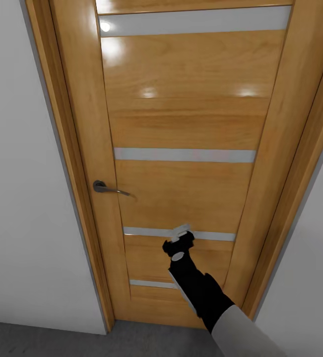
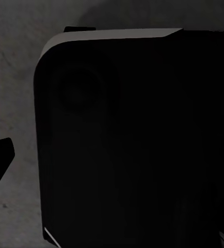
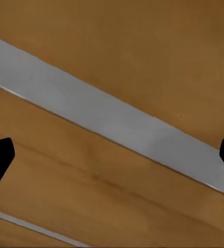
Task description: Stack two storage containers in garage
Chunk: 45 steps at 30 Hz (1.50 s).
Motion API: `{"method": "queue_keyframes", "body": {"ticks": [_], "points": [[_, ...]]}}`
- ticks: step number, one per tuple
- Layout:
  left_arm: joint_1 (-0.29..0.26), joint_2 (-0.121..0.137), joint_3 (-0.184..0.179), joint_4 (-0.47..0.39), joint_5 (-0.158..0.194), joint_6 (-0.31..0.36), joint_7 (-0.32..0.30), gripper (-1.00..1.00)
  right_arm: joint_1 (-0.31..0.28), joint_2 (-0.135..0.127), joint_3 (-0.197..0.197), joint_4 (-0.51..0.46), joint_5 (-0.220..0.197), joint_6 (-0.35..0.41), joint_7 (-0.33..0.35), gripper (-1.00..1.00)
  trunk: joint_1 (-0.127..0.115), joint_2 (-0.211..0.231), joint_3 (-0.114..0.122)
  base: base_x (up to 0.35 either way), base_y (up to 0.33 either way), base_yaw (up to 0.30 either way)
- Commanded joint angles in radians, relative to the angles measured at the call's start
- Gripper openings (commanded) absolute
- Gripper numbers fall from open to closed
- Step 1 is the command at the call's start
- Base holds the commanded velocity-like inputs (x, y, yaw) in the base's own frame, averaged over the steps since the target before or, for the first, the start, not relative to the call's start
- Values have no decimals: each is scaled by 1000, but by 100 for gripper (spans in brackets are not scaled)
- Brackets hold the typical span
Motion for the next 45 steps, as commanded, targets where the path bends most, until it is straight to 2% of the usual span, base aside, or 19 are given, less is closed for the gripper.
{"method": "queue_keyframes", "body": {"ticks": [1,4,5,11,14,20,33,37,45], "points": [[0,0,0,0,2,-2,0,100,-1,0,8,-1,5,8,-8,100,0,-1,-1,0,0,0],[0,0,0,-7,2,-2,0,100,-1,0,73,1,-5,0,-66,100,0,-1,-1,0,0,0],[0,-1,1,-9,2,-2,0,100,-1,0,76,0,-5,0,-70,100,0,-1,-1,0,0,0],[0,-2,2,-13,1,-2,-1,100,-1,0,77,3,-2,-21,-88,100,0,-1,-1,1,0,0],[0,-1,2,-13,1,-2,-3,100,-1,0,75,9,-5,-83,-105,100,0,-1,-1,76,0,0],[0,0,0,-12,-1,0,-8,100,-1,0,81,17,-9,-135,-116,100,0,-1,-1,242,0,0],[0,0,0,-11,-1,1,-8,100,-1,0,83,25,-9,-132,-112,100,0,-1,-1,320,0,0],[0,0,0,-11,-1,1,-8,100,-1,0,81,72,-5,-142,-111,100,0,-1,-1,321,0,0],[0,0,1,-11,-1,0,-8,100,-1,0,73,77,-2,-139,-118,100,0,-1,-1,319,0,0]]}}
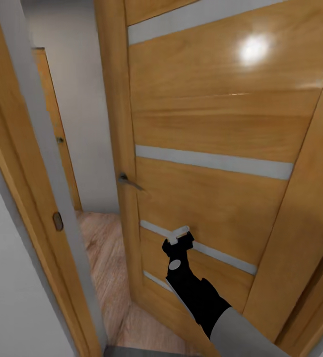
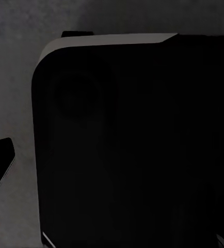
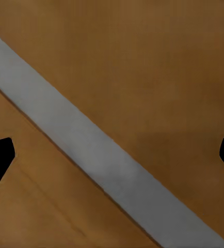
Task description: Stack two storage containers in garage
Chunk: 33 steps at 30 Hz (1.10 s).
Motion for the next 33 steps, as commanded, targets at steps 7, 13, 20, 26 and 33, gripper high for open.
{"method": "queue_keyframes", "body": {"ticks": [7,13,20,26,33], "points": [[0,0,1,0,2,-3,-1,100,-2,0,-48,8,3,6,-4,100,1,0,-1,302,0,0],[0,0,1,-1,2,-3,-1,100,-9,0,-101,61,7,3,-3,100,1,0,-1,256,0,0],[0,0,1,-1,2,-3,-1,100,-85,0,-108,204,8,-59,1,100,1,0,-1,113,0,0],[0,0,1,-1,2,-3,-1,100,-120,0,-108,265,12,-104,7,100,1,0,-1,8,0,0],[0,0,1,0,2,-3,-1,100,-123,0,-99,275,10,-170,-7,100,1,0,-1,0,0,0]]}}
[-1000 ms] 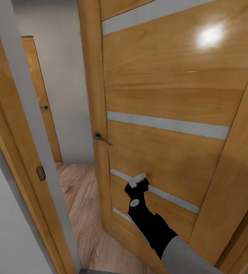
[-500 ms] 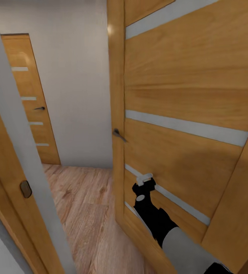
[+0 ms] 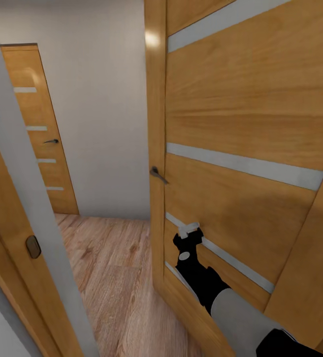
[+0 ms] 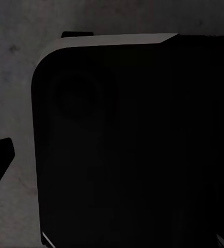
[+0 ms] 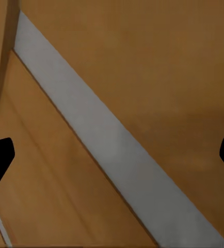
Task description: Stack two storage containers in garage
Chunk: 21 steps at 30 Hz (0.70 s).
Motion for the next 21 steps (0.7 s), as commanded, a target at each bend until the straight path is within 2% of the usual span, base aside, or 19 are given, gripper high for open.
{"method": "queue_keyframes", "body": {"ticks": [1,21], "points": [[0,0,1,0,2,-2,-1,100,-1,0,3,4,4,9,-5,100,0,-1,-1,0,0,0],[0,0,1,-1,3,-4,0,100,-1,0,-1,10,4,23,-10,100,0,-1,-1,0,0,0]]}}
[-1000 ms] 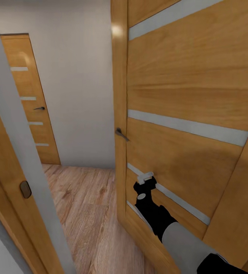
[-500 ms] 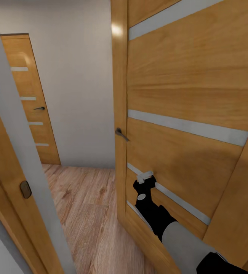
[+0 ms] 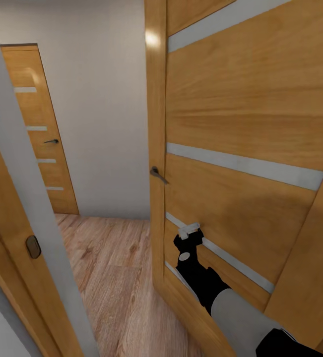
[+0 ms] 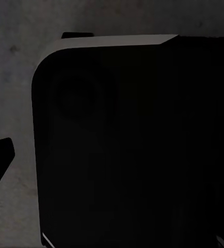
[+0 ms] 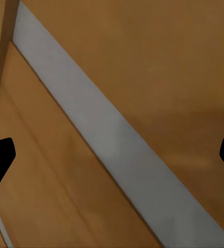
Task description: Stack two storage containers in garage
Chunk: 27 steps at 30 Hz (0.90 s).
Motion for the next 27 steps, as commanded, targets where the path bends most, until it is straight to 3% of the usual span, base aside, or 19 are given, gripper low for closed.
{"method": "queue_keyframes", "body": {"ticks": [1,27], "points": [[0,0,1,-1,2,-2,-1,100,-1,0,-1,1,0,11,-7,100,0,0,-1,0,0,0],[0,0,2,-1,2,-2,-1,100,-1,0,2,2,6,5,-42,100,0,0,-1,0,-69,0]]}}
